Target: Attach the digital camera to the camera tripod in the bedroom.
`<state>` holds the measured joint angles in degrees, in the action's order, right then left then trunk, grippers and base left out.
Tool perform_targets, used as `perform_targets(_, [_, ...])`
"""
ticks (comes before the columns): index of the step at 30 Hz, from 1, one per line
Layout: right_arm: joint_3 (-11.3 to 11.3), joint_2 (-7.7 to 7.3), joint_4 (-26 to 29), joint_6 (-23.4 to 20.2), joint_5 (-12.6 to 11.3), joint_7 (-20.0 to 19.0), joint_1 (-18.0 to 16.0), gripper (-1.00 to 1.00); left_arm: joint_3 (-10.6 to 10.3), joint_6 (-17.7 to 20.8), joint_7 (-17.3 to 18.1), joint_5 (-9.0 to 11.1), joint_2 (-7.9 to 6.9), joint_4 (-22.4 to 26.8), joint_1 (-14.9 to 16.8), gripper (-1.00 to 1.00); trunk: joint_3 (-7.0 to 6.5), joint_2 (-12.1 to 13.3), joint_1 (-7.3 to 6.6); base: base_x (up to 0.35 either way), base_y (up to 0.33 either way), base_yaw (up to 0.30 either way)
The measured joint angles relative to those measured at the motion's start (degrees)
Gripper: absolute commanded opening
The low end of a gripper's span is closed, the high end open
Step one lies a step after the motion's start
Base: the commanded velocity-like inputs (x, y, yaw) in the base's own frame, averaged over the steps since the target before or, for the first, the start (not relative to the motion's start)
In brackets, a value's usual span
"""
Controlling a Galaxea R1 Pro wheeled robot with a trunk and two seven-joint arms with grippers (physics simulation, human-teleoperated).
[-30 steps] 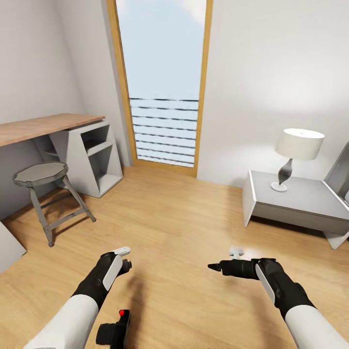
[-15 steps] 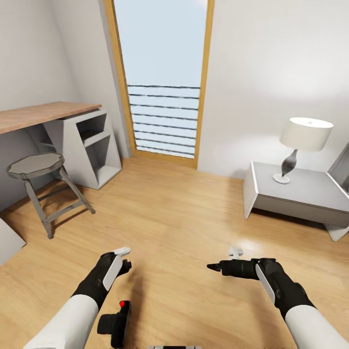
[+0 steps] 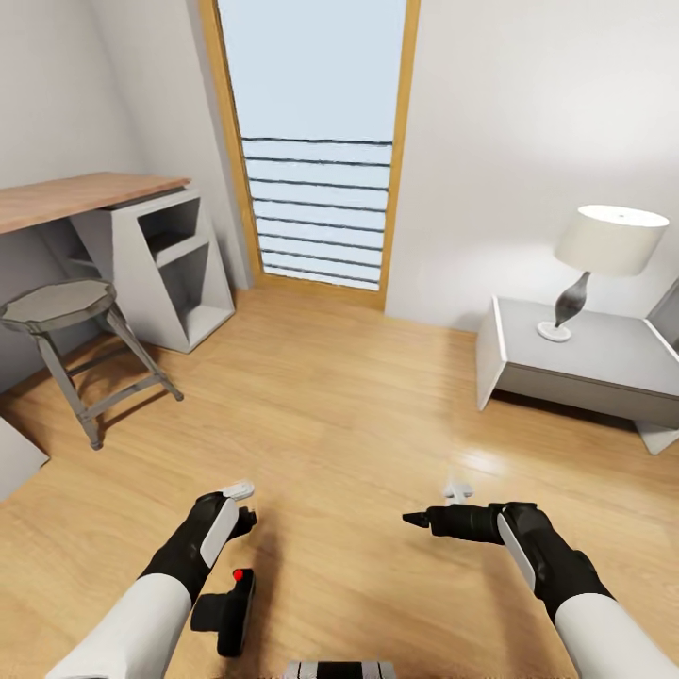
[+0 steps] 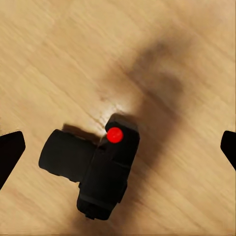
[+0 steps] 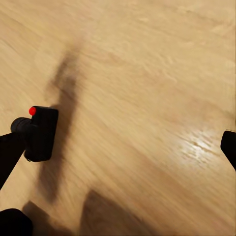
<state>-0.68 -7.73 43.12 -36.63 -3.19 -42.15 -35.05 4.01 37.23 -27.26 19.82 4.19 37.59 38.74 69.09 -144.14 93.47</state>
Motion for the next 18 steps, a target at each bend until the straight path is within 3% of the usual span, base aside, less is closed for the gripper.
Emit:
perform_targets(5, [0.0,0.00,0.0,0.0,0.0,0.0,0.0,1.00,-0.9,-0.5,0.2,-0.6,-0.18,-1.9,0.0,1.00,1.11,-0.1,0.13,0.000,0.000,0.000])
perform_targets(18, [-0.1,0.00,0.0,0.0,0.0,0.0,0.0,1.00,-5.5,-6.1,0.4,-2.4,-0.22,-5.8,0.0,1.00,3.99,-0.2,0.46,0.000,0.000,0.000])
